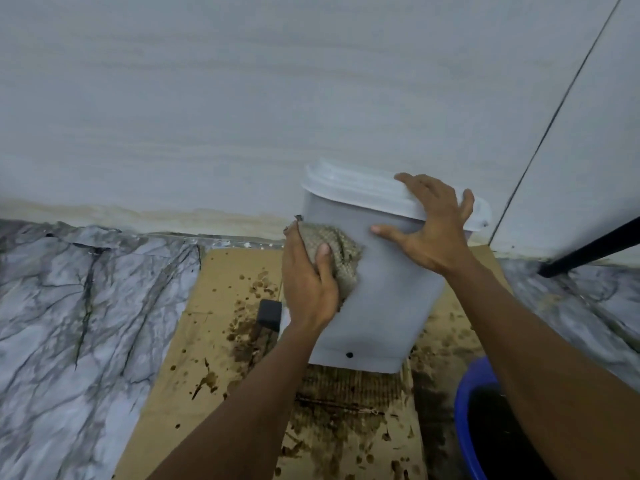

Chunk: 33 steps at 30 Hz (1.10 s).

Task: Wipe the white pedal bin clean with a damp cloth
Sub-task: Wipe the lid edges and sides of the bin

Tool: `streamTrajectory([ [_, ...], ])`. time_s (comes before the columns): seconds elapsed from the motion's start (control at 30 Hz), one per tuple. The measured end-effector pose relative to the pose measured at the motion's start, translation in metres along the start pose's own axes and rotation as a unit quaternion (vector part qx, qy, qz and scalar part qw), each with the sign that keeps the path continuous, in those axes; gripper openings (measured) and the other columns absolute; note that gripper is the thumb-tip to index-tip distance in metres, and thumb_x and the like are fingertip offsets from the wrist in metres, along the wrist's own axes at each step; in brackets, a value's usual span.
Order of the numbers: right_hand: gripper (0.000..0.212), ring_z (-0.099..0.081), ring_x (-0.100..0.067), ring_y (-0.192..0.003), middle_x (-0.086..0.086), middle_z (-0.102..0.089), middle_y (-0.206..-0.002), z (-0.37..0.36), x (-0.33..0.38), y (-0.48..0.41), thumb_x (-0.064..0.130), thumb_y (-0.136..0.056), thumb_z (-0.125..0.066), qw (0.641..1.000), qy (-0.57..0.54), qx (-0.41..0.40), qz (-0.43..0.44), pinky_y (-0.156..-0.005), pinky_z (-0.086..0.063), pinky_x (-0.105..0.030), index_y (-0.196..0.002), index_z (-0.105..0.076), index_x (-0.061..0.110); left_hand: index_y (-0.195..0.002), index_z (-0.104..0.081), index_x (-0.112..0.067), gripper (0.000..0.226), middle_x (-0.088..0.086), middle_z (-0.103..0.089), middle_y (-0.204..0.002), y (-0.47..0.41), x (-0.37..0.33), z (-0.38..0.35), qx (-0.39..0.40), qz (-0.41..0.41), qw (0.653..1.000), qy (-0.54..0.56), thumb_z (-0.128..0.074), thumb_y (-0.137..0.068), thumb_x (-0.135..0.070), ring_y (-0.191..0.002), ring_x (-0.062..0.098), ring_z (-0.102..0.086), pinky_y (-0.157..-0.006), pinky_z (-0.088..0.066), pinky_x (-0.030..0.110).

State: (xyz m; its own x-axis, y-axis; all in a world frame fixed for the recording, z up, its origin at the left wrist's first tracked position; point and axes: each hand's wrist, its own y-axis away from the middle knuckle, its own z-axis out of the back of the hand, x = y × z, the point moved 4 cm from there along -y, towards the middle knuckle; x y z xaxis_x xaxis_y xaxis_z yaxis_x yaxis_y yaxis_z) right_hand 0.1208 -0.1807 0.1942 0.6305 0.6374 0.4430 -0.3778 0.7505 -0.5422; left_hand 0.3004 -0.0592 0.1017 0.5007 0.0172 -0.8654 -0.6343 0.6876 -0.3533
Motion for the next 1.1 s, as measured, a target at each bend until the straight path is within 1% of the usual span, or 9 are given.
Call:
streamTrajectory([
  [0.13, 0.101, -0.037, -0.023, -0.139, 0.002, -0.046, -0.143, -0.006, -0.014, -0.007, 0.093, -0.061, -0.054, 0.998, 0.056, -0.021, -0.002, -0.117, -0.007, -0.061, -0.144, -0.040, 0.038, -0.163, -0.012, -0.023, 0.070, 0.007, -0.026, -0.167, 0.024, 0.035, -0.007, 0.010, 0.008, 0.999, -0.041, -0.029, -0.104, -0.058, -0.153, 0.026, -0.024, -0.121, -0.030, 0.054],
  [0.3, 0.108, -0.042, -0.023, -0.136, 0.003, -0.048, -0.142, -0.017, -0.009, -0.015, 0.097, -0.056, -0.053, 0.996, 0.084, -0.021, 0.018, -0.115, -0.013, -0.060, -0.144, -0.041, 0.036, -0.163, -0.011, -0.014, 0.076, 0.009, -0.023, -0.167, 0.048, 0.063, -0.009, -0.017, 0.057, 0.995, -0.077, -0.023, -0.104, -0.061, -0.154, 0.026, -0.021, -0.123, -0.027, 0.051],
  [0.43, 0.106, -0.043, -0.022, -0.134, 0.004, -0.050, -0.140, -0.022, -0.006, -0.021, 0.095, -0.055, -0.057, 0.997, 0.075, -0.024, 0.021, -0.115, -0.014, -0.057, -0.142, -0.044, 0.036, -0.163, 0.001, -0.015, 0.073, 0.007, -0.009, -0.171, 0.034, 0.048, -0.017, -0.004, -0.001, 0.994, -0.109, -0.032, -0.107, -0.049, -0.158, 0.022, -0.007, -0.127, -0.008, 0.037],
  [0.5, 0.106, -0.042, -0.021, -0.135, 0.004, -0.050, -0.140, -0.023, -0.010, -0.022, 0.096, -0.055, -0.057, 0.997, 0.078, -0.022, 0.013, -0.115, -0.014, -0.057, -0.142, -0.043, 0.037, -0.163, 0.001, -0.017, 0.073, 0.005, -0.007, -0.171, 0.027, 0.048, -0.020, -0.003, -0.027, 0.993, -0.116, -0.034, -0.107, -0.048, -0.158, 0.019, -0.005, -0.127, -0.006, 0.034],
  [0.6, 0.106, -0.041, -0.021, -0.136, 0.003, -0.049, -0.142, -0.021, -0.015, -0.024, 0.095, -0.055, -0.056, 0.997, 0.072, -0.023, 0.003, -0.115, -0.012, -0.054, -0.142, -0.043, 0.036, -0.164, -0.003, -0.015, 0.076, 0.006, -0.009, -0.171, 0.043, 0.071, -0.020, -0.009, -0.021, 0.993, -0.116, -0.032, -0.106, -0.054, -0.158, 0.019, -0.008, -0.127, -0.016, 0.042],
  [0.73, 0.107, -0.040, -0.020, -0.137, 0.003, -0.050, -0.141, -0.024, -0.013, -0.025, 0.096, -0.054, -0.055, 0.998, 0.066, -0.020, -0.003, -0.116, -0.012, -0.054, -0.142, -0.044, 0.036, -0.163, -0.003, -0.006, 0.079, 0.013, -0.006, -0.171, 0.084, 0.115, -0.017, -0.020, -0.024, 0.985, -0.169, -0.028, -0.106, -0.056, -0.158, 0.028, -0.008, -0.123, -0.024, 0.057],
  [0.9, 0.105, -0.041, -0.019, -0.134, 0.005, -0.051, -0.137, -0.034, -0.004, -0.032, 0.094, -0.052, -0.060, 0.997, 0.080, -0.013, 0.004, -0.116, -0.013, -0.053, -0.140, -0.043, 0.038, -0.157, -0.003, 0.011, 0.079, 0.026, 0.002, -0.168, 0.098, 0.113, -0.036, -0.041, 0.000, 0.974, -0.223, -0.027, -0.107, -0.044, -0.157, 0.042, -0.001, -0.124, -0.014, 0.061],
  [1.03, 0.104, -0.041, -0.021, -0.134, 0.004, -0.050, -0.136, -0.038, -0.003, -0.037, 0.093, -0.053, -0.057, 0.996, 0.091, -0.008, 0.000, -0.114, -0.015, -0.055, -0.140, -0.042, 0.038, -0.159, 0.001, 0.006, 0.081, 0.027, 0.005, -0.168, 0.071, 0.093, -0.050, -0.016, -0.051, 0.971, -0.232, -0.032, -0.105, -0.045, -0.157, 0.042, 0.004, -0.127, -0.003, 0.054],
  [1.1, 0.104, -0.040, -0.022, -0.135, 0.003, -0.050, -0.137, -0.039, -0.004, -0.037, 0.092, -0.053, -0.058, 0.995, 0.099, -0.006, -0.005, -0.114, -0.015, -0.056, -0.141, -0.040, 0.038, -0.160, 0.002, 0.001, 0.081, 0.021, 0.006, -0.170, 0.063, 0.100, -0.048, -0.030, -0.033, 0.978, -0.205, -0.034, -0.105, -0.047, -0.158, 0.036, 0.006, -0.128, -0.001, 0.050],
])
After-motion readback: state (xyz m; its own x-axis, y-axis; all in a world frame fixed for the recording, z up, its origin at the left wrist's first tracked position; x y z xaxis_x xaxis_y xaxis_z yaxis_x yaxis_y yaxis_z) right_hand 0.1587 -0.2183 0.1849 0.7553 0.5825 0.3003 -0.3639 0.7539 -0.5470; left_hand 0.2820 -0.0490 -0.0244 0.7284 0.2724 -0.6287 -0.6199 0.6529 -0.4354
